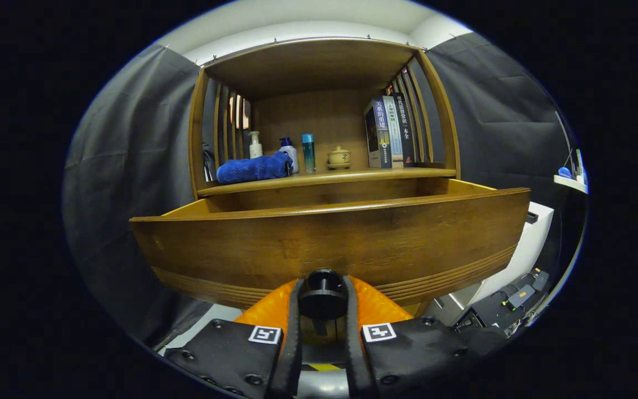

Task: Pull open the drawer, take out the items inside it, and place them on the countertop above the cabinet.

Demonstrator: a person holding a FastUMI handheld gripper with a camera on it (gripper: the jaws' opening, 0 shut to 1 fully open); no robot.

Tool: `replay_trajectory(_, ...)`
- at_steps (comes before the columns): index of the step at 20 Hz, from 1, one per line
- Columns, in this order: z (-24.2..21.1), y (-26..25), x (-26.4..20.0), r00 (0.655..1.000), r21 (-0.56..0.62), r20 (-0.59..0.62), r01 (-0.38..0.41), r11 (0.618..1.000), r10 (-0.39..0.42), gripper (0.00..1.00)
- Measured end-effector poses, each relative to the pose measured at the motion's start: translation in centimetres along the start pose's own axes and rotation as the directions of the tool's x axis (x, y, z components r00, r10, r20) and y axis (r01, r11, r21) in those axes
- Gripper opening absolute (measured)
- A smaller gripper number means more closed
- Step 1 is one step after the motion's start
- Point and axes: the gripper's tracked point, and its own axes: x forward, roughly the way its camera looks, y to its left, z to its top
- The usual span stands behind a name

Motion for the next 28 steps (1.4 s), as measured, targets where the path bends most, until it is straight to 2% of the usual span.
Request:
replay_trajectory(7,-1.1,0.5,-2.6,0.998,0.018,-0.054,-0.034,0.999,0.035,0.40)
replay_trajectory(11,-1.2,0.6,-2.9,0.999,-0.029,-0.026,-0.036,0.999,0.035,0.42)
replay_trajectory(16,-1.3,0.7,-2.7,0.999,-0.030,-0.017,-0.034,0.999,0.034,0.46)
replay_trajectory(22,-1.9,1.2,-2.7,0.999,-0.071,-0.023,-0.046,0.996,0.045,0.56)
replay_trajectory(28,-0.7,1.8,-4.1,0.998,-0.079,0.006,-0.068,0.995,0.068,0.79)
